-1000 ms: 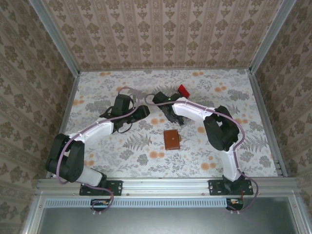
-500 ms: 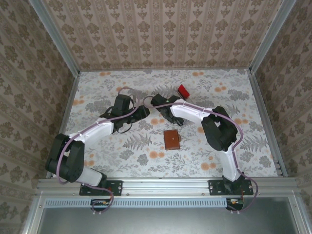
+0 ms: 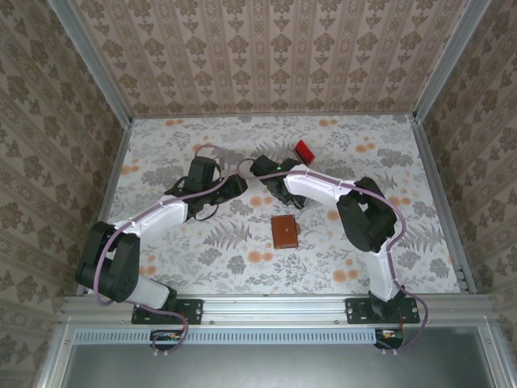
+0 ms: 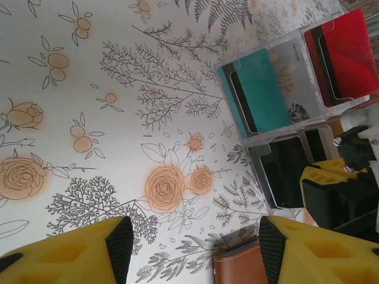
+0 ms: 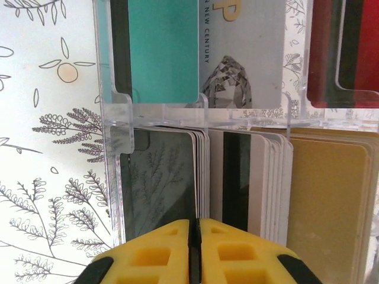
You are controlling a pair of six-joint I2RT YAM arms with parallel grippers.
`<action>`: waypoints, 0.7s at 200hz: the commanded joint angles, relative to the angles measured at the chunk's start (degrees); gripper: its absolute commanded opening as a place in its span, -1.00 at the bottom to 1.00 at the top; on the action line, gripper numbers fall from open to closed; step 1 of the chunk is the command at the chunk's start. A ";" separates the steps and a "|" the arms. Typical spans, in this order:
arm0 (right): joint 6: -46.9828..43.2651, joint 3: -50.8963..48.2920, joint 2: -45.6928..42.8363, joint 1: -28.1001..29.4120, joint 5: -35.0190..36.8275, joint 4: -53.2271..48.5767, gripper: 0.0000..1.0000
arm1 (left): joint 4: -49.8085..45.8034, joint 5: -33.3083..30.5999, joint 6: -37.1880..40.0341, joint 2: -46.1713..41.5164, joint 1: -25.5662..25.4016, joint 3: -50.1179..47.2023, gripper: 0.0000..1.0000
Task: Put the credit cards into the card holder
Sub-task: Pick up the credit card from the storage box.
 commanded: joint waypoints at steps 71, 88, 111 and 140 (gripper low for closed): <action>1.59 0.25 -6.32 -1.05 -6.86 -3.05 -0.97 | 0.15 0.92 -0.61 -0.12 0.46 0.15 0.23; 2.69 0.05 -7.28 -1.57 -10.28 -3.01 -1.00 | 0.42 1.41 -0.65 0.07 0.42 0.34 0.23; 4.22 0.39 -7.92 -2.28 -12.85 -3.90 -1.00 | 1.16 2.21 -1.31 0.53 0.43 0.23 0.22; 4.92 0.65 -7.13 -3.28 -16.37 -4.01 -1.00 | 1.81 3.03 -1.73 1.33 0.42 0.56 0.22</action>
